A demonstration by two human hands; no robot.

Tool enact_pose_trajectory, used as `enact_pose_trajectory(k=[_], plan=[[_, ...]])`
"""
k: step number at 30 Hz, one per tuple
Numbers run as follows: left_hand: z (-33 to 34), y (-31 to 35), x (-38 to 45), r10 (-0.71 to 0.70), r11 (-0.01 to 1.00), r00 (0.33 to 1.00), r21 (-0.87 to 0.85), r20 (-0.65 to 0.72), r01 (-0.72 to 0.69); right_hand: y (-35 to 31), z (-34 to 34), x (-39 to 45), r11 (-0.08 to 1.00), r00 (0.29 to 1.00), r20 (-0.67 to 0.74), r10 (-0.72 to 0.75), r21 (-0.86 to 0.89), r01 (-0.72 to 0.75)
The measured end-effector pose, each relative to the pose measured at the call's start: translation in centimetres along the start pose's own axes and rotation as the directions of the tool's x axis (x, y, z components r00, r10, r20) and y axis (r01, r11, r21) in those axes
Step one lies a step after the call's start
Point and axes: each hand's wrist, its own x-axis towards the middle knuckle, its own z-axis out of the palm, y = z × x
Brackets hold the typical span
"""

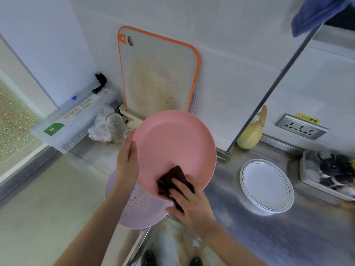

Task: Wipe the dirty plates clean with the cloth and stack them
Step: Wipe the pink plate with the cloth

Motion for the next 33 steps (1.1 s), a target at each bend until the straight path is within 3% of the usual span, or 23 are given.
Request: enact_pose_trajectory(k=[3, 5, 9, 12, 15, 19, 21, 25, 30, 33], plan=[[-0.3, 1.0, 1.2, 0.040, 0.999, 0.995, 0.000, 0.092, -0.041, 3.3, -1.4, -0.1, 0.986, 0.991, 0.032, -0.133, -0.101, 0.135], [0.0, 1.2, 1.6, 0.064, 0.998, 0.994, -0.002, 0.093, -0.064, 4.2, -2.0, 0.3, 0.982, 0.989, 0.018, -0.148, -0.120, 0.149], [1.3, 1.4, 1.0, 0.065, 0.998, 0.997, 0.022, 0.036, -0.066, 1.6, -1.2, 0.5, 0.999, 0.999, -0.027, 0.044, 0.029, -0.044], [1.6, 1.5, 0.9, 0.028, 0.999, 0.998, 0.042, 0.064, -0.031, -0.7, -0.2, 0.0, 0.985, 0.990, 0.036, 0.139, 0.097, -0.142], [0.7, 1.6, 1.9, 0.046, 0.994, 0.987, 0.090, 0.154, -0.061, 0.2, -1.4, -0.7, 0.999, 0.979, 0.201, -0.044, -0.007, 0.046], [-0.3, 3.4, 3.0, 0.081, 0.990, 0.970, 0.091, 0.231, -0.105, 4.3, -3.7, 0.0, 0.920, 0.913, 0.276, -0.301, -0.167, 0.354], [0.2, 4.2, 2.8, 0.066, 0.995, 0.979, 0.058, 0.193, -0.079, 5.8, -4.2, 0.6, 0.901, 0.903, 0.246, -0.351, -0.173, 0.397], [1.3, 4.2, 2.0, 0.028, 0.999, 0.996, -0.030, 0.090, -0.026, 3.8, -3.8, 1.0, 0.964, 0.971, -0.002, -0.239, -0.117, 0.238], [2.0, 3.4, 1.7, 0.085, 0.995, 0.983, 0.043, 0.163, -0.093, -0.7, -1.9, 0.7, 0.993, 0.982, -0.150, -0.118, 0.002, 0.119], [1.5, 3.6, 2.7, 0.075, 0.987, 0.959, 0.116, 0.273, -0.111, -0.3, -3.2, 0.8, 0.978, 0.962, -0.178, -0.209, -0.056, 0.202]])
